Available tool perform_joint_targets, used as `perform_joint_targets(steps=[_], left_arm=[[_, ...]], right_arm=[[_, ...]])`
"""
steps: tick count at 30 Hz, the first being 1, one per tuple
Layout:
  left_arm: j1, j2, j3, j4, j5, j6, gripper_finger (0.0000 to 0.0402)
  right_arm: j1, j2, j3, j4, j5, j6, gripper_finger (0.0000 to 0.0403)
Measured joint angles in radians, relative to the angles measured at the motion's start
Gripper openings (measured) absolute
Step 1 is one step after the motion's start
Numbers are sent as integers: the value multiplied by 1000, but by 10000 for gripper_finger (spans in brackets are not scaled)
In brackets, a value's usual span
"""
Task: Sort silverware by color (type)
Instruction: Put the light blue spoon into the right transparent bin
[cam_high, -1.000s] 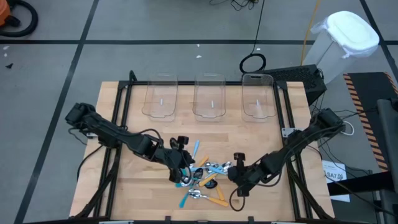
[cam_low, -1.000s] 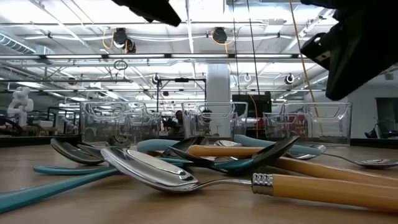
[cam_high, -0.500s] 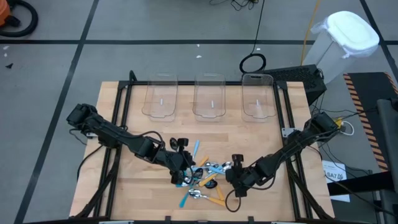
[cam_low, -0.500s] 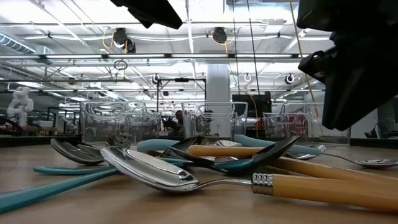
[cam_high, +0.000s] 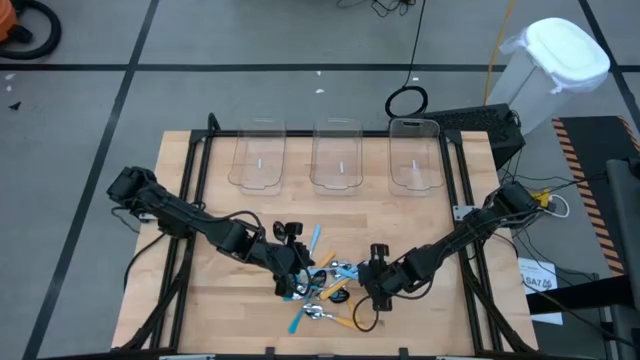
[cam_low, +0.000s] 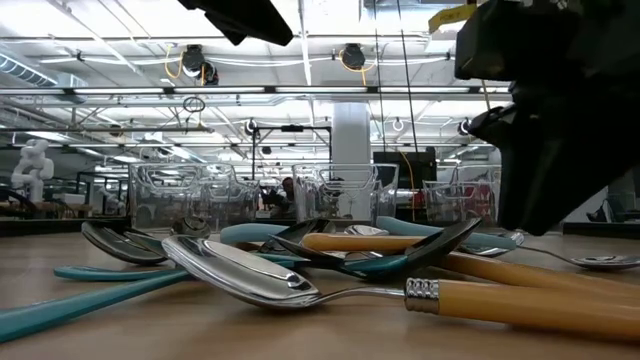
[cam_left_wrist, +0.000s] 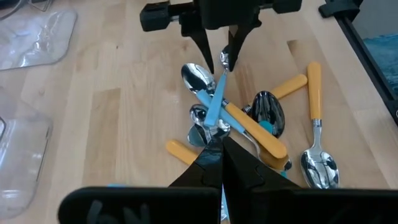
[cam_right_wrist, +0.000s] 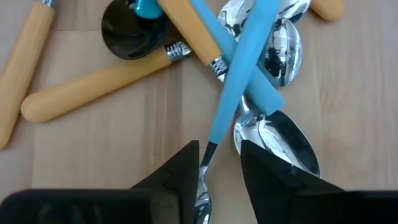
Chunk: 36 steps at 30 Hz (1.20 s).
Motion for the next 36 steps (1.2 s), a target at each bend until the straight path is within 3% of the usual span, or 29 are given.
perform_joint_targets(steps=[19, 27, 36], left_arm=[[1, 0, 0, 4, -4, -9, 1], [7, 34, -2, 78, -5, -4, 1], [13, 49, -1, 143, -5, 111, 1]], right_arm=[[-13, 75, 3, 10, -25, 3, 120], [-16, 76, 2, 8, -25, -6, 72], [-23, 76, 2, 1, -31, -33, 21]])
